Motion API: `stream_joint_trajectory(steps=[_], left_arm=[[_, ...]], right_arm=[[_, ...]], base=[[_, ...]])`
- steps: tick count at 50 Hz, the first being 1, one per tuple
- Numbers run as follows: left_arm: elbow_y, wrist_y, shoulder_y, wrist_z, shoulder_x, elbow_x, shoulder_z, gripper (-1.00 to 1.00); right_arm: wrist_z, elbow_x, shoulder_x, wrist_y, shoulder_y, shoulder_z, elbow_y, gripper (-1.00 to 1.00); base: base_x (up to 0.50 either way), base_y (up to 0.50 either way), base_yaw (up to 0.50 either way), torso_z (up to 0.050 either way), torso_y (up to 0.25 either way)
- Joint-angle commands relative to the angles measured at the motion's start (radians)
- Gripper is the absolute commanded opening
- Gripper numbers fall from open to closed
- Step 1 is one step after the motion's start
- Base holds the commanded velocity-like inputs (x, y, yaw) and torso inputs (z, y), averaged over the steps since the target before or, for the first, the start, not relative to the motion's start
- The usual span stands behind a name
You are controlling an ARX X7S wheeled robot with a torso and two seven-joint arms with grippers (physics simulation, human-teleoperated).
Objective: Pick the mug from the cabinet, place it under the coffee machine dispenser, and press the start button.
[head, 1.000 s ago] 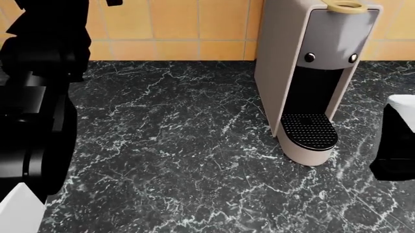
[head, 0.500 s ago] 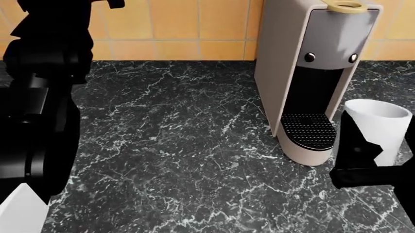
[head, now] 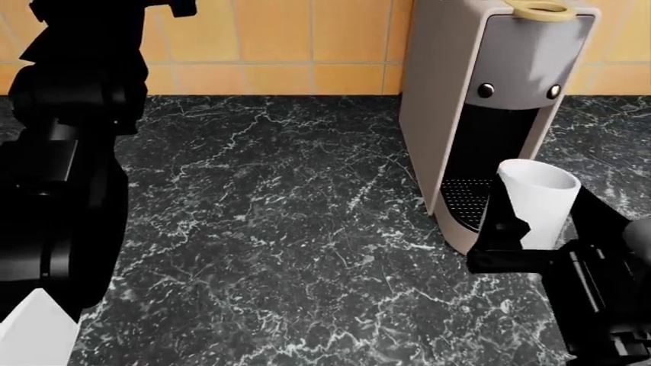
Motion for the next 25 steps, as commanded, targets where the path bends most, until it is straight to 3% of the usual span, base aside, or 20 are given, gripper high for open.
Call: stream_joint_trajectory(steps=[1,25], left_arm=[[0.0,0.001,0.004,0.002,0.004,0.011,-0.009,1.0],[0.0,0.002,0.008,0.005,0.002,0.024,-0.024,1.0]], right_arm=[[-0.071,-0.227,-0.023,-0.154,-0.021,-0.145,0.054,-1.0],[-0.075,-0.387,-0.036,-0.279,0.09,-0.251,0.247,-1.0]], base=[[0.0,0.0,0.0,0.0,0.0],[0.0,0.0,0.0,0.0,0.0]])
